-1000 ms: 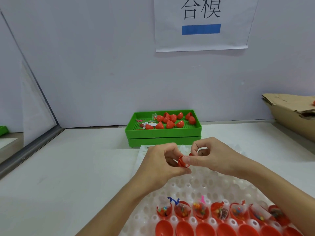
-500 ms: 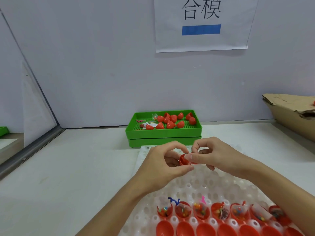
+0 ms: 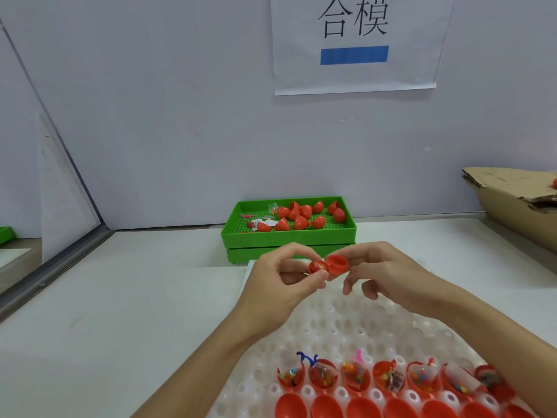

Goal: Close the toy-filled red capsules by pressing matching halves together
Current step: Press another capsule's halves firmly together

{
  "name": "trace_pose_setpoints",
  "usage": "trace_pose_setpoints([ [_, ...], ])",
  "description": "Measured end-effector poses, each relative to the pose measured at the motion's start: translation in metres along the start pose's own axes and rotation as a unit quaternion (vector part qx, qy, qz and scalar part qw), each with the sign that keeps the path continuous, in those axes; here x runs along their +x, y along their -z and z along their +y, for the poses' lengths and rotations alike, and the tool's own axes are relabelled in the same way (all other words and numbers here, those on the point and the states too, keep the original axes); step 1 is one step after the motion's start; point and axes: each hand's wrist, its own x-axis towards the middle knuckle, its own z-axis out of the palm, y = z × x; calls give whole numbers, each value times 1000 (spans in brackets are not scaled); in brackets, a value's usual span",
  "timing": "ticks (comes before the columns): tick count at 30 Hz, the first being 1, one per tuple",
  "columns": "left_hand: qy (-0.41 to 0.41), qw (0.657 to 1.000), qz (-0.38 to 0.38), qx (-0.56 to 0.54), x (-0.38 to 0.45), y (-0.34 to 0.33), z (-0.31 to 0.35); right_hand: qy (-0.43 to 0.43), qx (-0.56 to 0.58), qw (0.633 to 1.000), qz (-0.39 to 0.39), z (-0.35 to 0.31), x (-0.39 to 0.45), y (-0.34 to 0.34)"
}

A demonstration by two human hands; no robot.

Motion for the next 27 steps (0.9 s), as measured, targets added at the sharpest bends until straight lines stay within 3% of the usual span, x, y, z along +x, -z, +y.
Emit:
trace_pose_setpoints([
  [6, 5, 1000, -5, 23, 0, -1, -3, 32, 52, 998, 26, 2, -3, 5],
  [27, -39, 994, 2, 104, 1, -3, -10, 81, 2, 997, 11, -1, -9, -2],
])
